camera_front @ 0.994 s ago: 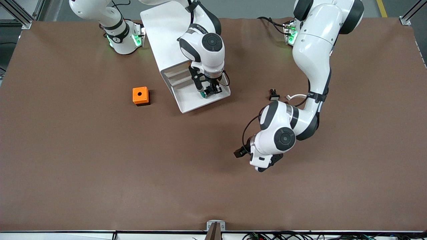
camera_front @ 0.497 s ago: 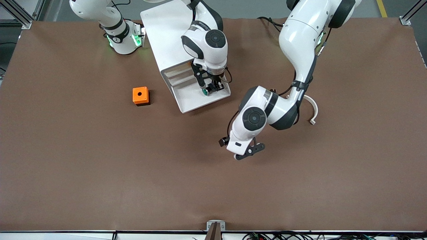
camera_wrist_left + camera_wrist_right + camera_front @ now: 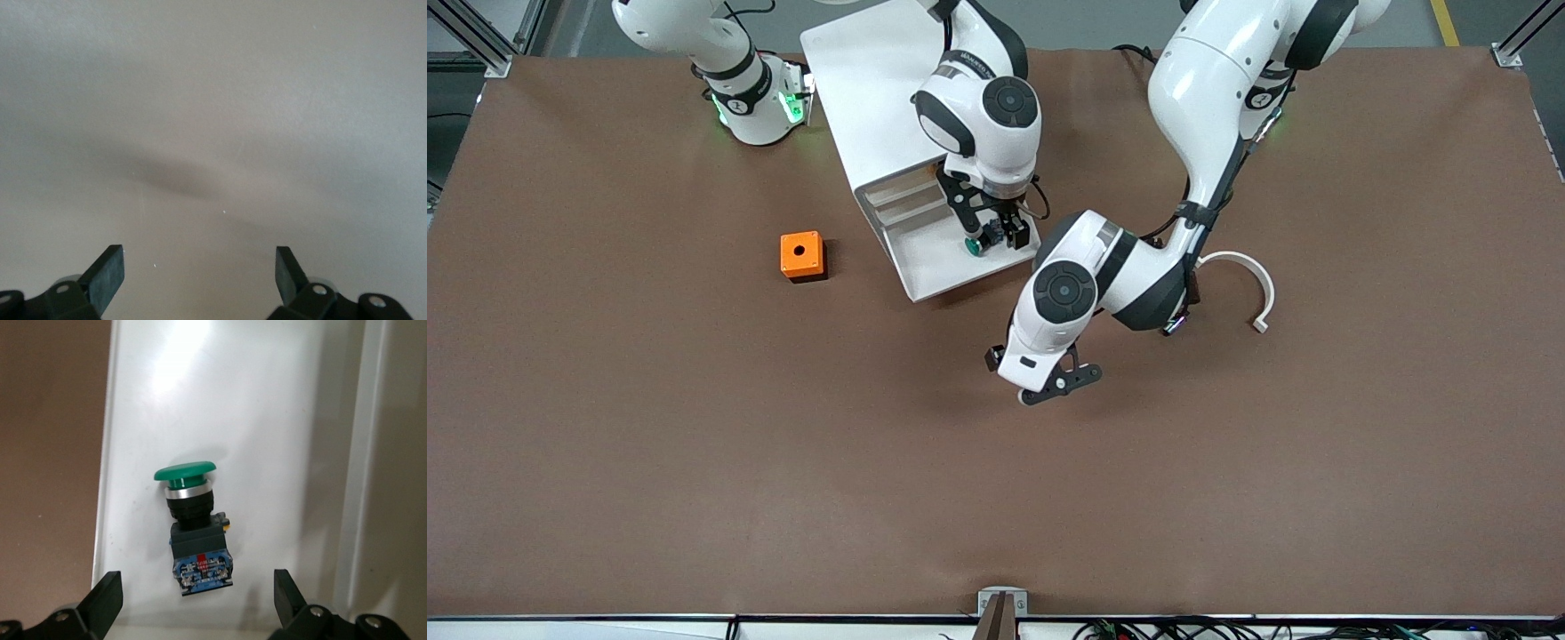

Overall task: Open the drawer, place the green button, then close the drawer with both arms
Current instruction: 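Lower the green button into the drawer and open the right gripper, then push the drawer front inward with the right gripper, then draw back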

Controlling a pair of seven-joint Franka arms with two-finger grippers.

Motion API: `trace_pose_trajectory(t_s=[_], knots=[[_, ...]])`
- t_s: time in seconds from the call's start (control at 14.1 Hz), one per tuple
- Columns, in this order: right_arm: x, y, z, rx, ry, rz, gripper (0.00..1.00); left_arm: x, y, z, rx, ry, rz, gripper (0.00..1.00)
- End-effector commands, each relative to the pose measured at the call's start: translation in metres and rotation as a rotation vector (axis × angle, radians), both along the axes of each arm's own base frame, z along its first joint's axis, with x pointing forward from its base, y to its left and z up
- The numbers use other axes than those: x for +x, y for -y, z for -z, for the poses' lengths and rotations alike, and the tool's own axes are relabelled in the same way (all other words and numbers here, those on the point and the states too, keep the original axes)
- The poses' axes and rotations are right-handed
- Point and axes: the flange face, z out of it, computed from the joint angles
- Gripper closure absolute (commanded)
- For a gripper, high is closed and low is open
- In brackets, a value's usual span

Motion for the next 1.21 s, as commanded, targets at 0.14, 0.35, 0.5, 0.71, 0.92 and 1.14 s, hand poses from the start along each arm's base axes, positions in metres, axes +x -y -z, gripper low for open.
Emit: trace_pose_trajectory(t_s=[0.14,0.35,0.5,0.71,0.92,1.14], knots=[[0.053,0.017,-0.045,-0.013,-0.030,-0.154,0.00,-0.010,0.007,-0.008,0.017,0.022,0.007,0.00],[0.091,0.048,-0.080,0.005,-0.047,-0.269,0.00,-0.012,0.009,-0.009,0.014,0.021,0.008,0.00],[0.118,0.074,-0.105,0.025,-0.043,-0.338,0.00,-0.011,0.007,-0.009,0.007,0.016,0.000,0.00],[0.156,0.121,-0.139,0.026,-0.035,-0.456,0.00,-0.016,0.011,-0.018,0.009,0.017,-0.043,0.00],[0.187,0.176,-0.166,0.042,-0.043,-0.569,0.00,-0.028,0.019,-0.012,0.022,0.001,-0.007,0.00],[0.210,0.254,-0.194,0.037,-0.096,-0.708,0.00,-0.033,0.017,-0.002,0.036,-0.018,-0.011,0.00]])
